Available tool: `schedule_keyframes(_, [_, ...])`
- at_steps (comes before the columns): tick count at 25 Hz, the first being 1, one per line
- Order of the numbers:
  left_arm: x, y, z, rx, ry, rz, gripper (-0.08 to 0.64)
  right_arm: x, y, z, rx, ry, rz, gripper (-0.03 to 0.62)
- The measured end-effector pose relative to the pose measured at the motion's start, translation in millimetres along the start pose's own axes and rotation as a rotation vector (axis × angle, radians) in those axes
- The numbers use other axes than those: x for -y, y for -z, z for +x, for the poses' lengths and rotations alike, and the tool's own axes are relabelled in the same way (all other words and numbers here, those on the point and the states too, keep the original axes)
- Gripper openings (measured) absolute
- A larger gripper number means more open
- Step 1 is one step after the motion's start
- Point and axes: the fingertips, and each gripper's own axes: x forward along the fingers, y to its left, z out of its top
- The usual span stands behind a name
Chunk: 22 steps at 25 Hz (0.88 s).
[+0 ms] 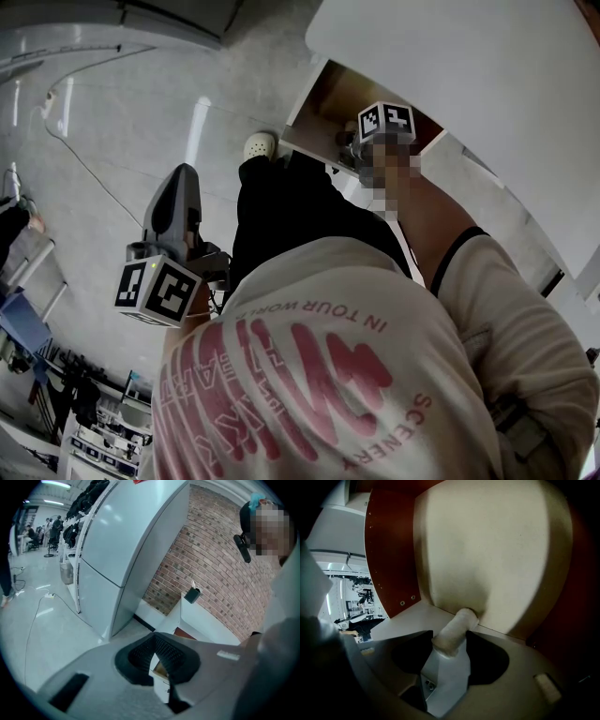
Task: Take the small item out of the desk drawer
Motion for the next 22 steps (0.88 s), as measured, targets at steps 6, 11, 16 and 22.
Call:
schedule_keyframes(6, [-5,7,-2,0.002,-0.011,-0.003,0.006,1,-1,6,-0.009,-0.044,0.051,0.244])
schedule_keyframes(11, [-6,12,-3,-0.001,-0.011,-0.007,0.006,3,-1,9,-0.022,-0.044,0.089,0.244])
schedule_keyframes(16, [-9,14,-7,0.006,-0.013,-0.014,0.006,1,0,9,-0.054,-0.021,0.088,0.239])
schedule_keyframes(22, [-16,24,-15,0.023,-0.027,-0.031,0.006,2,-1,14,-0.048,-0.02,0.088,0.233])
